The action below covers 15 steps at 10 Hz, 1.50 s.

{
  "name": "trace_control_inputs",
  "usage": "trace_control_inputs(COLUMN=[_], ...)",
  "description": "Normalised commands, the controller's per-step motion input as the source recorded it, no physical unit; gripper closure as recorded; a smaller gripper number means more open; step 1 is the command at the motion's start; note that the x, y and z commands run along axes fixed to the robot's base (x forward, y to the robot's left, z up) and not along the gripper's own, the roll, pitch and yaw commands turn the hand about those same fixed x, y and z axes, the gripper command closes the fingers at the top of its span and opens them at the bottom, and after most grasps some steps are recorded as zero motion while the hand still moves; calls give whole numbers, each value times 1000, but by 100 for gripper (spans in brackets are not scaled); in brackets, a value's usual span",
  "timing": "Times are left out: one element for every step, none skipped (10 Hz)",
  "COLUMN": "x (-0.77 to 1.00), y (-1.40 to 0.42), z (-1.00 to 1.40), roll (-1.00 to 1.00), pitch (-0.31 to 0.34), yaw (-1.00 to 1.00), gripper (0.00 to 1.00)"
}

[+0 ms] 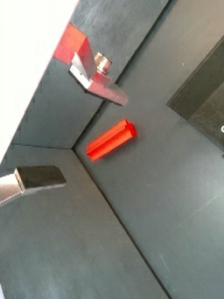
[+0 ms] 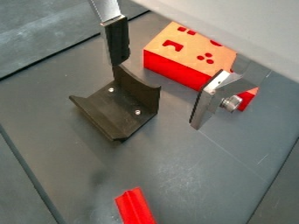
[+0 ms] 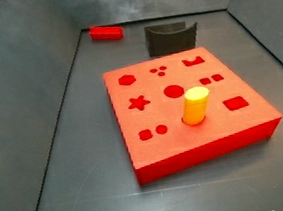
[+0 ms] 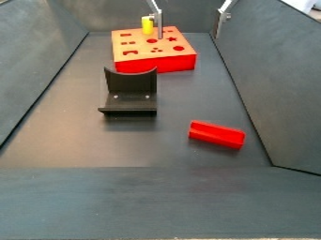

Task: Pick up the star object. Move up. Place the star object on the fixture. Regrasp the star object. Move to above the board. Insert the star object.
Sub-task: Pick up the star object.

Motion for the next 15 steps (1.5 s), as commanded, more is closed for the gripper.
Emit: trace_control_inputs(x=[-246,-54,-57,-100,-146,-157,-174,-177,-177,-183,-189,-183,-197,-226,-214], y=[431,414,323,266,131,120,120,120,120,114,114,134,166,226,354], z=[-294,-657,-831,-866,-894,-906,-923,-929,-931,-943,-960,-960,-971,-974,-980], roll=[-69,-31,-3,0,0,7,34,40,44,66,97,96,94,90,56], pitch=[-156,-146,-139,-153,-151,-154,-163,-164,-166,-167,-166,-166,-169,-179,-183], yaw=[414,854,923,934,1000,1000,980,977,971,957,926,911,874,820,731], gripper=[0,0,0,0,0,0,0,0,0,0,0,0,0,0,0])
